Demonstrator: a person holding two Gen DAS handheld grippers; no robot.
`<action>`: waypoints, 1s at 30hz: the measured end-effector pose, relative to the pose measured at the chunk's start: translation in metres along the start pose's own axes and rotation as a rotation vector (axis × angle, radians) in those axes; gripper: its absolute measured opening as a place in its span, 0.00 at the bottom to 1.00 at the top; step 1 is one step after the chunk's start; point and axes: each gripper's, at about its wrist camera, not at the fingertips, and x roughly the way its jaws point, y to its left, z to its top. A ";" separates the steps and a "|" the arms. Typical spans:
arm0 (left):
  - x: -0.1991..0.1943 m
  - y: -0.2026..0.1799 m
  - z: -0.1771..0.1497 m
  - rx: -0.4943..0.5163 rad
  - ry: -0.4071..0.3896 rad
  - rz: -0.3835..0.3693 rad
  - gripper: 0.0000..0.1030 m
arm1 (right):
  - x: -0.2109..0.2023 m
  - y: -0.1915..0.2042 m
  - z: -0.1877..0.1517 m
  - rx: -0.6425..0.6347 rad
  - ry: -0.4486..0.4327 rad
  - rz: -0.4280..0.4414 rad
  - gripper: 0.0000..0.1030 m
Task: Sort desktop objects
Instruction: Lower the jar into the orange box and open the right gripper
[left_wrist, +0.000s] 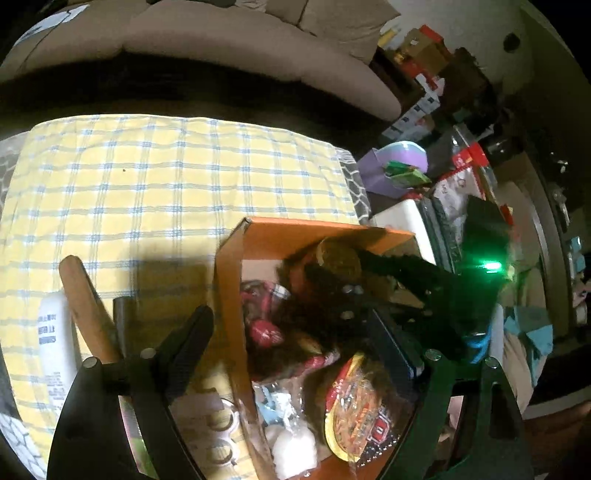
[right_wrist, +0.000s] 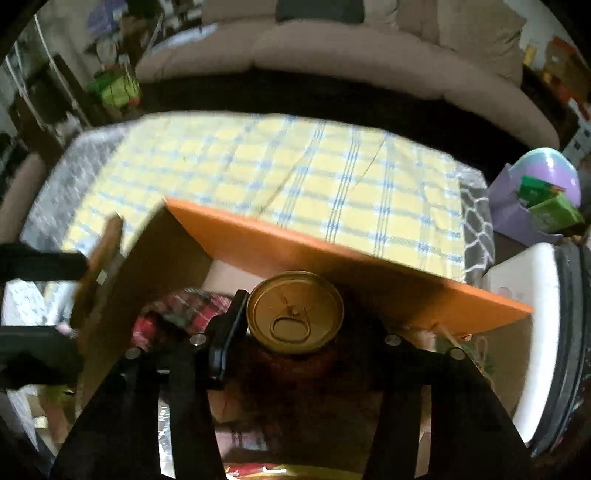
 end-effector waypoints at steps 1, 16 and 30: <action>0.000 -0.001 -0.003 0.004 0.001 -0.003 0.85 | -0.007 -0.001 -0.002 -0.002 -0.047 -0.019 0.46; -0.005 -0.005 -0.031 0.016 0.038 0.041 0.85 | -0.018 -0.013 -0.028 0.095 -0.011 -0.003 0.62; -0.041 -0.026 -0.092 0.041 0.027 0.082 0.85 | -0.114 0.014 -0.065 0.050 -0.095 -0.099 0.62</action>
